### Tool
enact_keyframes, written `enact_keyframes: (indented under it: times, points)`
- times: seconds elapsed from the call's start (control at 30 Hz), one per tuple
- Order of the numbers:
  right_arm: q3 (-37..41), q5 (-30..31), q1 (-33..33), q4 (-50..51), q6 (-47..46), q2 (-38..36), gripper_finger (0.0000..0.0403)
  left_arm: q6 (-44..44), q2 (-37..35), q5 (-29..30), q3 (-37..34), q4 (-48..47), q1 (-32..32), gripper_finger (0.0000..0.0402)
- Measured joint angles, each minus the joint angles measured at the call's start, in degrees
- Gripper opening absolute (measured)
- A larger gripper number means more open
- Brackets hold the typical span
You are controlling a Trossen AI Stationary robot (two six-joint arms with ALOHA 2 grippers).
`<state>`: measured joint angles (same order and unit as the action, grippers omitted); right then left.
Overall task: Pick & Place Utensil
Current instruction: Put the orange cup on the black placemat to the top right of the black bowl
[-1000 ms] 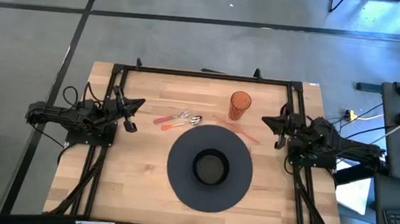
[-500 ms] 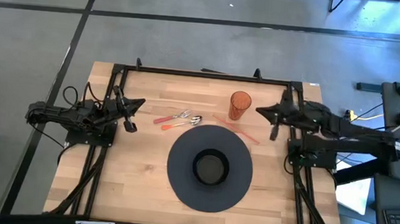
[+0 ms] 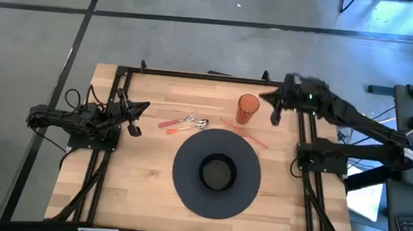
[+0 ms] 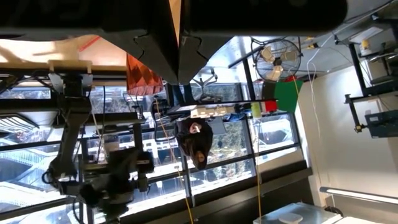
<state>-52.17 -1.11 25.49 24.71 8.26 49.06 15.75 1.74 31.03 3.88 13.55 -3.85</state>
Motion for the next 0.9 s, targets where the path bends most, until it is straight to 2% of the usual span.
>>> enact_keyframes:
  times: [0.17,0.3,0.4,0.63,0.9]
  points:
    - [-11.3,0.2,8.9,14.5,1.3,8.7,0.0002,1.2,0.0,0.0,0.0,0.0,0.0,0.0004]
    - [-20.4,0.1,10.1,25.8,4.7,16.2,0.0015,1.4,0.0,0.0,0.0,0.0,0.0,0.0004]
    - [-24.2,-0.1,9.2,30.8,6.3,20.8,0.0032,1.5,0.0,0.0,0.0,0.0,0.0,0.0004]
    - [-27.4,0.0,6.5,35.6,6.8,27.4,0.0088,1.5,0.0,0.0,0.0,0.0,0.0,0.0004]
    - [-27.4,0.0,3.6,36.4,8.7,28.7,0.0170,1.5,0.0,0.0,0.0,0.0,0.0,0.0004]
